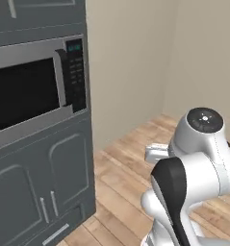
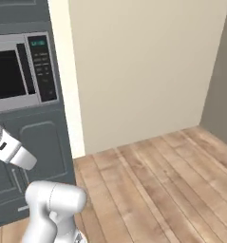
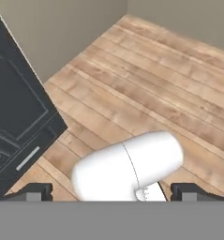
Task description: Place the fish on the counter behind the older fish on the same shelf of the fridge to maintain FIFO order. Close the fridge door when finished.
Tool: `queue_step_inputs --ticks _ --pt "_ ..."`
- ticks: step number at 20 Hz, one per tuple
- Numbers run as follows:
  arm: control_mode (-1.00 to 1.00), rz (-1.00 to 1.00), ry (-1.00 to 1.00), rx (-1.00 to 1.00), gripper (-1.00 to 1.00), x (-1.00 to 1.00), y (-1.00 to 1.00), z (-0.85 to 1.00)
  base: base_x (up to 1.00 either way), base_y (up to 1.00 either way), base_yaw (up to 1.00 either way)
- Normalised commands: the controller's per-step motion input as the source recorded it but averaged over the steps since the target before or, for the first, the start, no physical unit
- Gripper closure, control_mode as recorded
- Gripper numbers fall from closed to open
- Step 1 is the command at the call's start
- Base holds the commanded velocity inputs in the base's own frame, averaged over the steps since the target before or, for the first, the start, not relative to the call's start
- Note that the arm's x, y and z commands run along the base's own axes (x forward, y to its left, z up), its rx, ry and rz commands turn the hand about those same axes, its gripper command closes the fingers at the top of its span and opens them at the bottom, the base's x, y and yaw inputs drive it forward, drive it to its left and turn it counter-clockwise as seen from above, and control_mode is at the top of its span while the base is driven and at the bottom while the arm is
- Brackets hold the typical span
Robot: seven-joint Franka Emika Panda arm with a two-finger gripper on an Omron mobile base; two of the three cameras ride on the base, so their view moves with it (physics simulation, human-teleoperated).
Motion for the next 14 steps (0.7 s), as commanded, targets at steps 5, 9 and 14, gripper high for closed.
queue_step_inputs --ticks 5,9,14 --pt "1.00 0.00 0.00 0.00 -1.00 0.00 0.00 0.00 0.72 0.00 0.78" --pt "1.00 0.00 0.00 0.00 -1.00 0.00 0.00 0.00 0.52 0.00 0.79" --pt "1.00 0.00 0.00 0.00 -1.00 0.00 0.00 0.00 0.39 0.00 0.75"
